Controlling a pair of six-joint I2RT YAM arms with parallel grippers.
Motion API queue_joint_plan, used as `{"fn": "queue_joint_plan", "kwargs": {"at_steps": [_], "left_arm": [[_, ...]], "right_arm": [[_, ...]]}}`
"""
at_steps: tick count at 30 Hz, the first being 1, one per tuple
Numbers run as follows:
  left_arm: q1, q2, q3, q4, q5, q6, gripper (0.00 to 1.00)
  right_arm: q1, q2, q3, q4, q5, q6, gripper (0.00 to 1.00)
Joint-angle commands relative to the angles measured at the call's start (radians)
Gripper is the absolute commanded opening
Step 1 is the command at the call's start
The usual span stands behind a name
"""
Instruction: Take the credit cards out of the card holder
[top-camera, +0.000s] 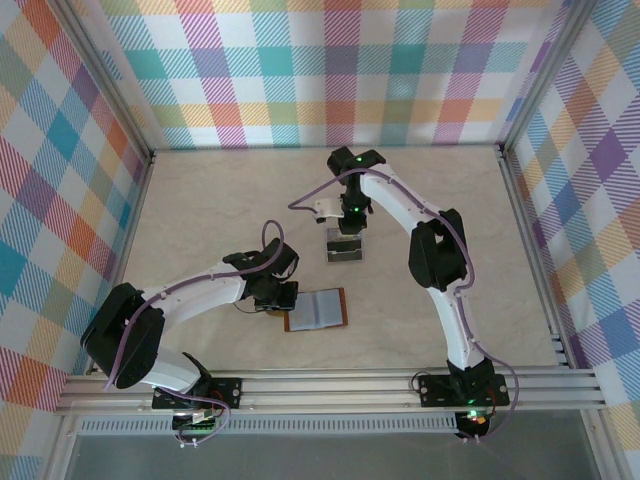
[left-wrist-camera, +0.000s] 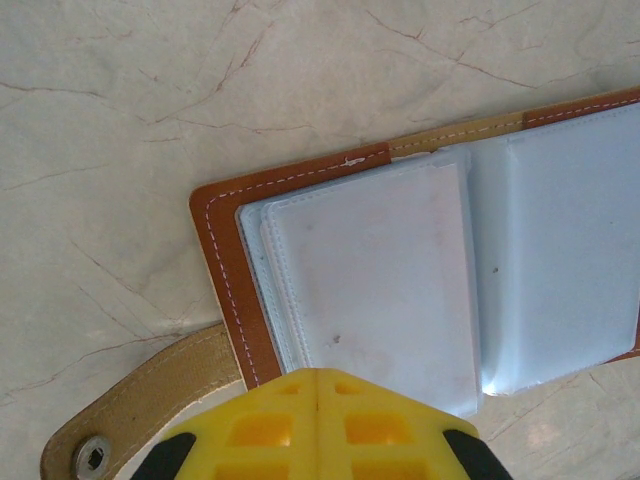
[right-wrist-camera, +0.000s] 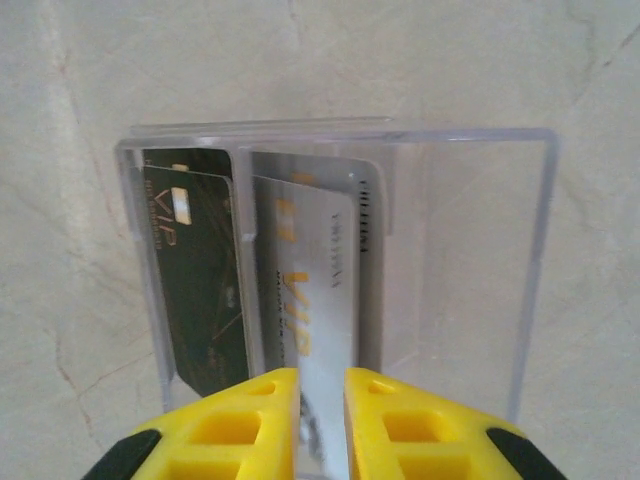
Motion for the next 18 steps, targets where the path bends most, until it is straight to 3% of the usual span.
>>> {"fn": "queue_joint_plan", "kwargs": {"at_steps": [1,18], "left_arm": [[0.011,-0.021,-0.011,-0.006,-0.002,-0.004,0.06],[0.012,-0.057,-0.002,-0.034,-0.017,-0.003,0.06]], "right_arm": [[-0.005,-0.025,0.025,0.035,0.010,0.021,0.22],[-0.001,-0.031,-0.098,0.195,0.059,0.012,0.27]]}}
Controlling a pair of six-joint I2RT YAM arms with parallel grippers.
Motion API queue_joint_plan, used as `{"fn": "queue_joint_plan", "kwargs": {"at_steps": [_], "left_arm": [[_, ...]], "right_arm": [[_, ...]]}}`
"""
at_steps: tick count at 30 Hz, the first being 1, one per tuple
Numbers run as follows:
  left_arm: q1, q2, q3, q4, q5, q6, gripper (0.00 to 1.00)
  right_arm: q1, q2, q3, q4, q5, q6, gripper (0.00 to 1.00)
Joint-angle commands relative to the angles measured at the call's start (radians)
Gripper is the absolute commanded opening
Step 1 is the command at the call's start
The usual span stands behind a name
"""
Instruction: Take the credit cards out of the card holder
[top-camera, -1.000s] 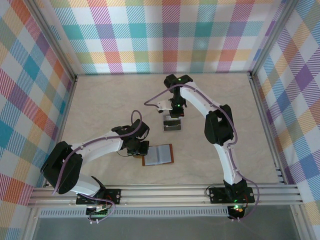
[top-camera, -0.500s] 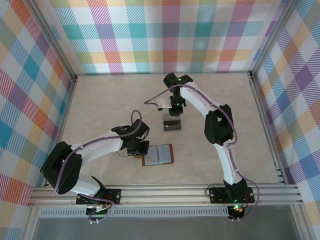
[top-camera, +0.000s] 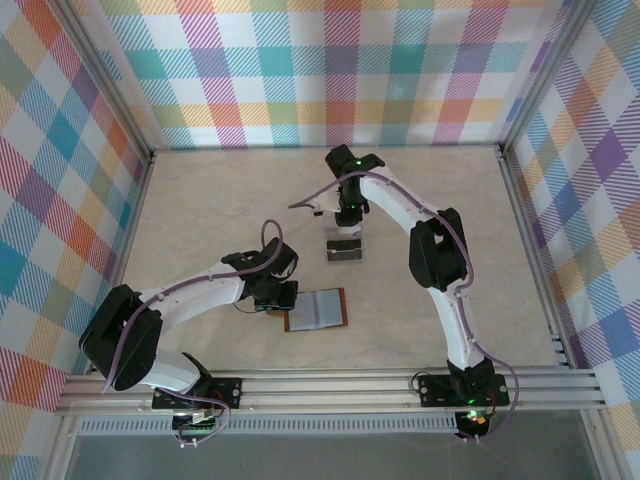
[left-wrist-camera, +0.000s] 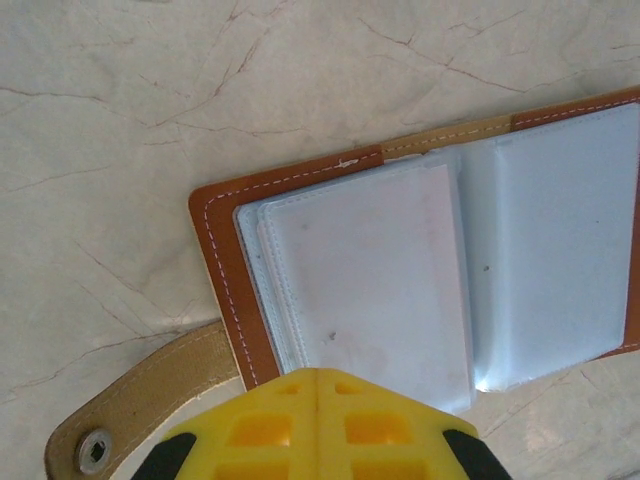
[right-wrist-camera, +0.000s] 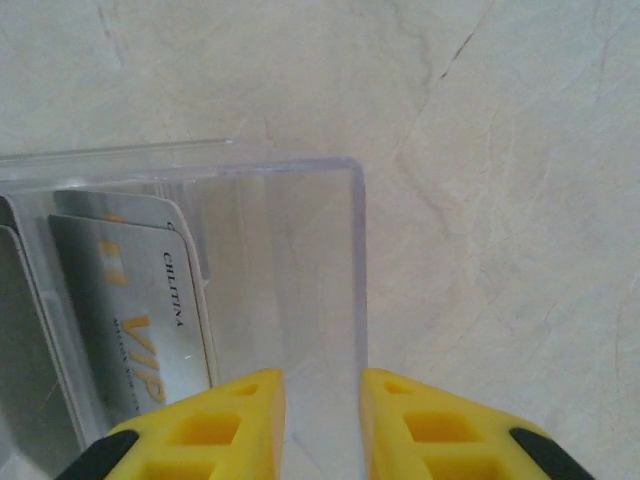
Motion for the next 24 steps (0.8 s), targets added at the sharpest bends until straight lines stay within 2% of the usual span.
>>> {"fn": "queue_joint_plan", "kwargs": {"at_steps": [1,6,16,19,24], "left_arm": [[0.012,-0.042,-0.002,-0.033,-0.021,-0.004,0.06],[0.016,-0.058,-0.004,-0.042,-0.027,-0.008,0.06],[0.034,-0.090,-0.031,-0.040,-0.031,-0.013,0.06],[0.050,-0.085,-0.047,-0.027,-0.010,-0.012,0.05],[0.069,-0.085,-0.064,0.003,0.038,-0.009,0.05]], "right_arm": [[-0.001,-0.029,-0.047,-0.008,-0.018,-0.014,0.27],[-0.001,-0.048,-0.055,-0.007,-0.023,0.004,0.27],[0.020,-0.200,-0.118,0.063,-0.015,0.072,0.28],[0.036,-0.263,-0.176,0.118,-0.021,0.150,0.28],[0.096,-0.389,-0.332,0.262,0.006,0.381,0.28]]}}
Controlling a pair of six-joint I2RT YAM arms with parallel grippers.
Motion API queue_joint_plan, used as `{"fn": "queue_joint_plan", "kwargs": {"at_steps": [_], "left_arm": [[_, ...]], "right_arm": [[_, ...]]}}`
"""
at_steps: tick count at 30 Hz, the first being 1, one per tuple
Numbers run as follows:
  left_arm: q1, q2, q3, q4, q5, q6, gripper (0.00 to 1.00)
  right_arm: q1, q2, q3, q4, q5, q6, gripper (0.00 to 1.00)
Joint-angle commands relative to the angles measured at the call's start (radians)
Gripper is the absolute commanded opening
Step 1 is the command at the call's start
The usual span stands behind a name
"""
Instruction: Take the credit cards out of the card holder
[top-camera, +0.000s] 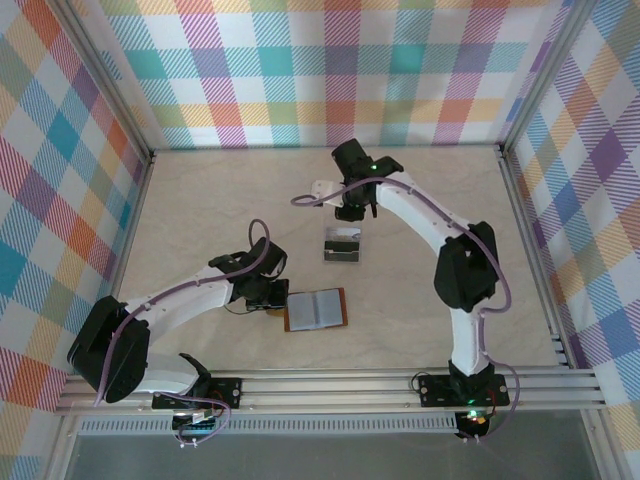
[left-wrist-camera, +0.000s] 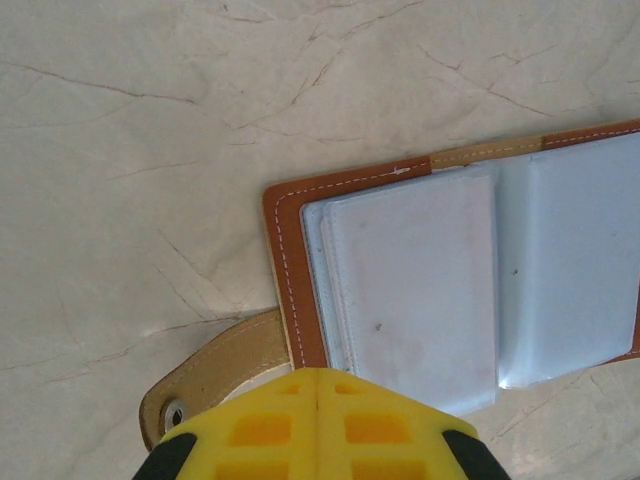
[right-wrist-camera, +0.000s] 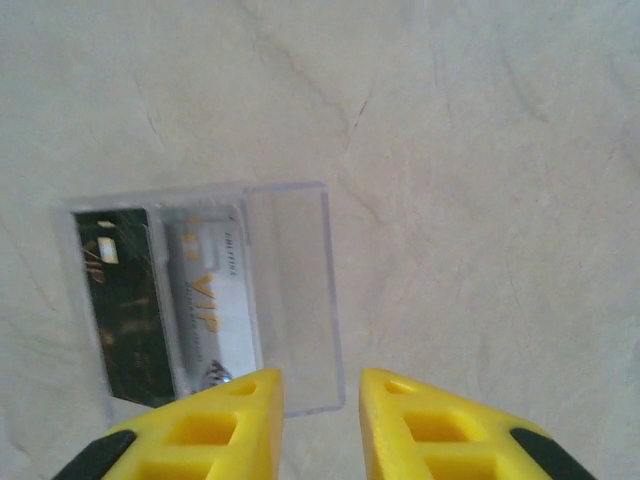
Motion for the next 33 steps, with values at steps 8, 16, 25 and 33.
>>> {"fn": "queue_joint_plan", "kwargs": {"at_steps": [8,16,25,33], "left_arm": [[0.048,0.006,-0.074,0.042,0.069,-0.002,0.05],[0.085,0.043,-0.115,0.065,0.064,0.013,0.05],[0.111,0.070,-0.154,0.092,0.091,0.023,0.05],[0.111,-0.004,-0.206,0.087,0.113,-0.015,0.06]], "right_arm": [[0.156,-0.166,-0.222,0.139,-0.038,0.663,0.28],[0.179,-0.277,-0.469,0.318,-0.265,1.161,0.21],[0.214,-0.292,-0.633,0.482,-0.456,1.486,0.16],[0.281,-0.155,-0.612,0.511,-0.552,1.571,0.13]]}}
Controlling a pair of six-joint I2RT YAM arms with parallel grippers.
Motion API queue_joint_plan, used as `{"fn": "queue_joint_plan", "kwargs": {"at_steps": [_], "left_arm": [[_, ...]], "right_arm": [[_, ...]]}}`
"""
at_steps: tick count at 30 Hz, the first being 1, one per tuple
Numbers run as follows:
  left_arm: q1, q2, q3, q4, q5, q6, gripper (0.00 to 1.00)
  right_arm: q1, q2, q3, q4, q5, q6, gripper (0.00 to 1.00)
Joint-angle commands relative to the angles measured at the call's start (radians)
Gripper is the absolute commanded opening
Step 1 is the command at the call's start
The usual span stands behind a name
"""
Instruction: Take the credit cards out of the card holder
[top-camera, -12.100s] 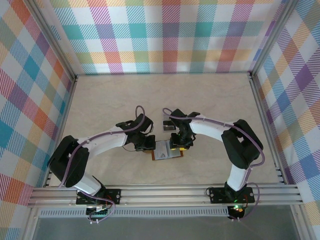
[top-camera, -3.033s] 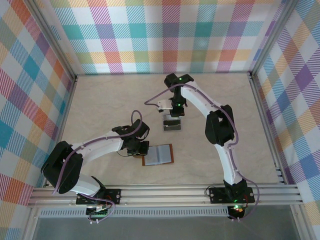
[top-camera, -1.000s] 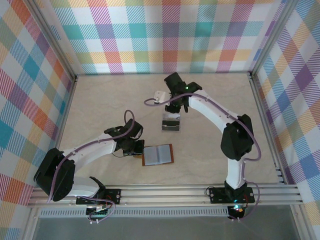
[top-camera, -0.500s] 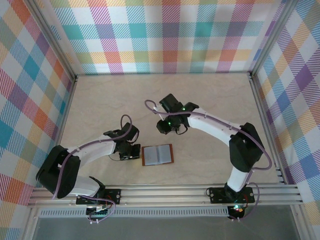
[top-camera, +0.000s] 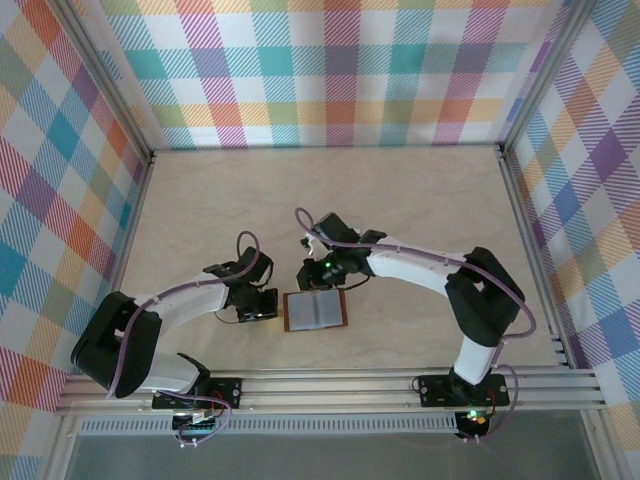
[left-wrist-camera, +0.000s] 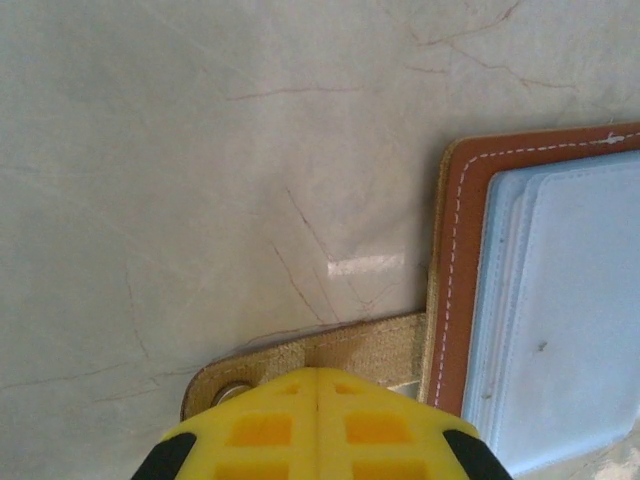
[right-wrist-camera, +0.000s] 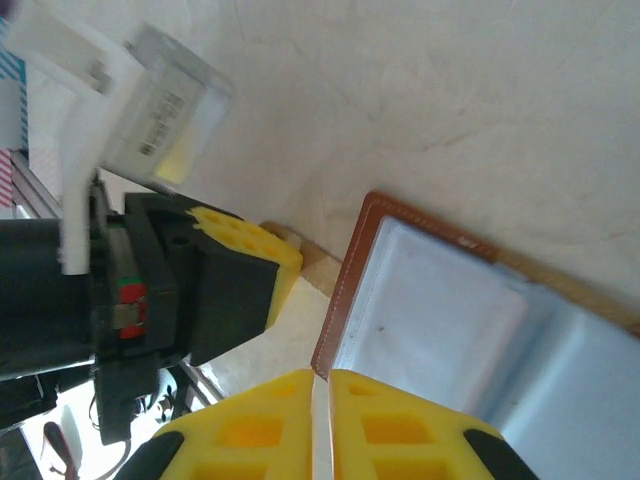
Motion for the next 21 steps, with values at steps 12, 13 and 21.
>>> {"fn": "queue_joint_plan", "kwargs": {"at_steps": [12,13,21], "left_arm": [[0.007,-0.113,0.027,-0.078,0.044,-0.044,0.07],[0.007,-0.104,0.030,-0.069,0.055,-0.044,0.07],[0.007,-0.017,0.021,0.028,0.100,-0.065,0.06]], "right_arm": [[0.065,0.135,0.050,0.016,-0.097,0.091,0.12],[0.068,0.139,0.052,0.021,-0.104,0.096,0.11],[0.077,0.187,0.090,-0.013,-0.100,0.101,0.08]]}}
